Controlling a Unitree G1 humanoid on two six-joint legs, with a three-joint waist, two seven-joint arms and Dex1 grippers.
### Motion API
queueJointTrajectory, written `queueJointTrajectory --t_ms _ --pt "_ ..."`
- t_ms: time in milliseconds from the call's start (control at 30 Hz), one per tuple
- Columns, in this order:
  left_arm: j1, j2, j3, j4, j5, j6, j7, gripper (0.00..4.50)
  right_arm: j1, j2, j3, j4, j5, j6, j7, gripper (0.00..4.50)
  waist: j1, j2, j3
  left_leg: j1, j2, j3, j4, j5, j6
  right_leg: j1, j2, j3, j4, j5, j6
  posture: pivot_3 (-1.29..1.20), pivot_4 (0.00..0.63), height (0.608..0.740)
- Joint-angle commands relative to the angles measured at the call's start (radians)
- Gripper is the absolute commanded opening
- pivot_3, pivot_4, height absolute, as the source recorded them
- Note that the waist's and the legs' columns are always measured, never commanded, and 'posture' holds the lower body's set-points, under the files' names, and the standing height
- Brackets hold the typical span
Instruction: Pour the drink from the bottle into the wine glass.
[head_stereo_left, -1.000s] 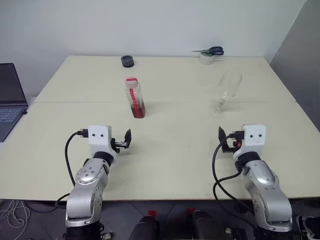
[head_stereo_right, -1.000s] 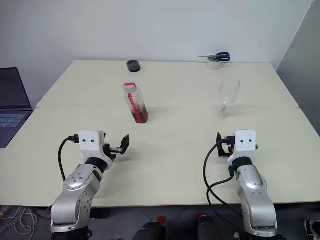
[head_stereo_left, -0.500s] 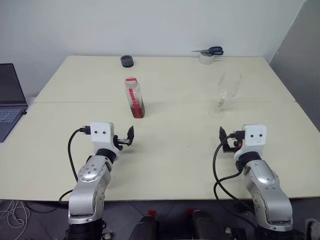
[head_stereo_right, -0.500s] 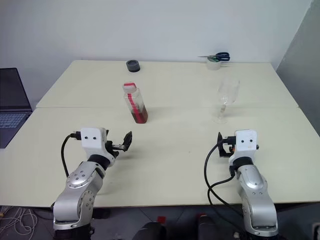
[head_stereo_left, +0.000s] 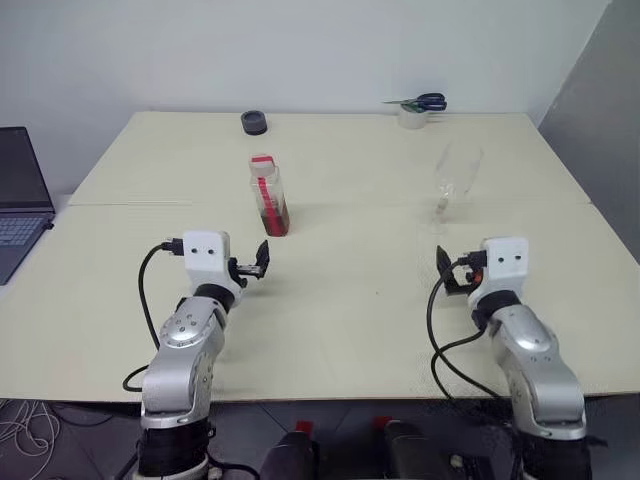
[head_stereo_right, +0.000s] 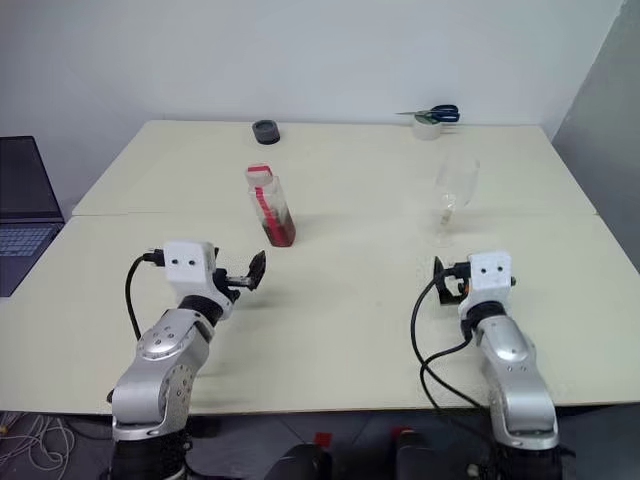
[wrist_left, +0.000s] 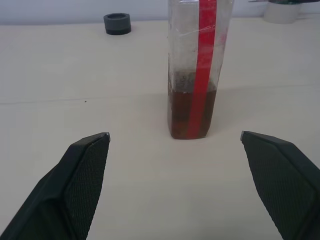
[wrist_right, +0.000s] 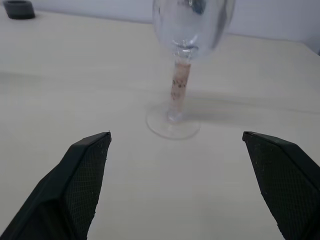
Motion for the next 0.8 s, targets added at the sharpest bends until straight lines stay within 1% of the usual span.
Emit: queueJointTrajectory --t_ms 33,133,233,300,533,800 --pt "-0.048 0.012 -0.007 0.027 0.015 -0.04 -0.003 4.48 -0.116 -0.045 -0.022 -0.031 0.226 0.027 0.228 4.5 -0.003 0.0 0.001 0.0 0.0 0.0 0.0 0.0 0.0 0.0 0.0 0.0 0.0 0.0 0.0 0.0 0.15 0.74" --pt "-0.08 0.006 -0.019 0.064 0.02 -0.059 -0.003 4.48 -0.205 -0.107 -0.012 -0.022 0.377 0.086 0.395 4.5 -0.008 0.001 0.001 0.0 0.0 -0.001 0.0 0.0 0.0 0.0 0.0 -0.001 0.0 0.0 0.0 0.0 0.15 0.74" --pt "-0.109 -0.004 -0.032 0.095 0.023 -0.075 -0.003 4.48 -0.298 -0.157 0.013 0.017 0.442 0.124 0.481 4.5 -0.008 0.0 0.001 -0.001 0.0 -0.001 0.0 0.0 0.0 0.001 0.0 -0.001 -0.001 0.0 0.0 0.0 0.15 0.74" --pt "-0.127 -0.007 -0.037 0.12 0.025 -0.088 -0.003 4.48 -0.343 -0.171 0.026 0.043 0.464 0.133 0.512 4.5 -0.008 0.0 0.001 -0.001 -0.001 -0.001 0.0 0.0 0.0 0.0 -0.001 -0.001 -0.001 0.0 0.0 0.0 0.15 0.74" --pt "-0.206 -0.005 -0.04 0.229 0.044 -0.151 0.007 4.48 -0.417 -0.158 0.035 0.081 0.524 0.151 0.532 4.5 -0.007 0.0 0.001 -0.002 -0.001 -0.002 0.0 0.0 0.0 0.0 -0.002 -0.001 -0.001 0.0 0.0 0.0 0.15 0.74" --pt "-0.277 -0.004 -0.053 0.345 0.076 -0.228 0.0 4.48 -0.419 -0.143 0.065 0.084 0.515 0.132 0.516 4.5 -0.006 0.0 0.001 -0.002 -0.001 -0.002 0.0 0.0 0.0 -0.001 -0.002 -0.001 -0.001 0.0 0.0 0.0 0.15 0.74"
